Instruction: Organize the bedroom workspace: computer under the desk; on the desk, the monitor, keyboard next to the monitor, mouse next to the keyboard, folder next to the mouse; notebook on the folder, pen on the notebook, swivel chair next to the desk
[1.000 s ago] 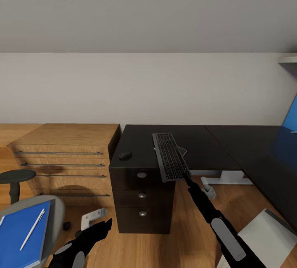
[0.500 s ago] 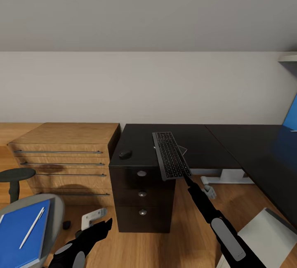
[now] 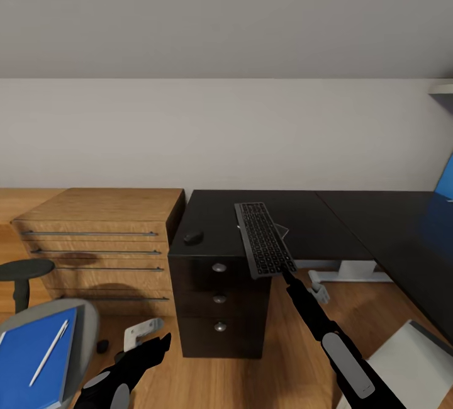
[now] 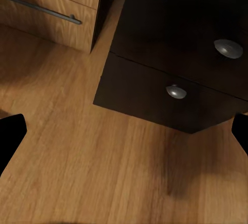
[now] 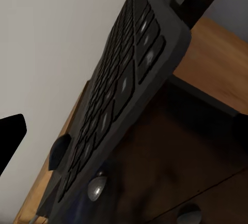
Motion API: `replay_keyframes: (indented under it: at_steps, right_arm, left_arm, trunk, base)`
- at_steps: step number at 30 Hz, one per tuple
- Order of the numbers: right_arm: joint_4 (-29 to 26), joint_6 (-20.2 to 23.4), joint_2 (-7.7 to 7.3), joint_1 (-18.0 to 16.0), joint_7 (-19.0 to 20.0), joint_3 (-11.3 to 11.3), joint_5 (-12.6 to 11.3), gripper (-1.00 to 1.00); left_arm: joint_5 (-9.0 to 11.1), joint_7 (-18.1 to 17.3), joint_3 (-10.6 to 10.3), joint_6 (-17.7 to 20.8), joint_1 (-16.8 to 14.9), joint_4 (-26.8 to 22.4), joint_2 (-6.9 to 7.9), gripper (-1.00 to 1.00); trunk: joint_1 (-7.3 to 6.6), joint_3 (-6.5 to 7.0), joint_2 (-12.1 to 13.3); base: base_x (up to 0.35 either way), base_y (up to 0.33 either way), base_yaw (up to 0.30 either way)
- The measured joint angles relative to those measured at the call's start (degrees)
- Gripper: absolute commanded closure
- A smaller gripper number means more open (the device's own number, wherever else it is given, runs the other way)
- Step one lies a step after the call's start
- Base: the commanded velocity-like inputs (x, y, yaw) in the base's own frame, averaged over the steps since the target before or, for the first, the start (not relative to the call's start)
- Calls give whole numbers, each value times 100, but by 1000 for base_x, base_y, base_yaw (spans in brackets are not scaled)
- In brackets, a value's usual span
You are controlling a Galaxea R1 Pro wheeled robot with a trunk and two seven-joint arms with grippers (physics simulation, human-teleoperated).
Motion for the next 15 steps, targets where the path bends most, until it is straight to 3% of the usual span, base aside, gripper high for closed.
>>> replay_keyframes:
  at_steps: [7, 15]
  right_arm:
    - [0, -2, 0, -1, 1, 0, 1, -100]
    - [0, -5, -5, -2, 0, 0, 1, -100]
  left_arm:
    - [-1, 0, 0, 0, 0, 4, 0, -100]
    - [-9, 3, 0, 0, 0, 7, 0, -100]
  trunk:
    - [0, 0, 0]
    - [1, 0, 0]
  base:
    - [145, 105, 0]
    - [17, 11, 0]
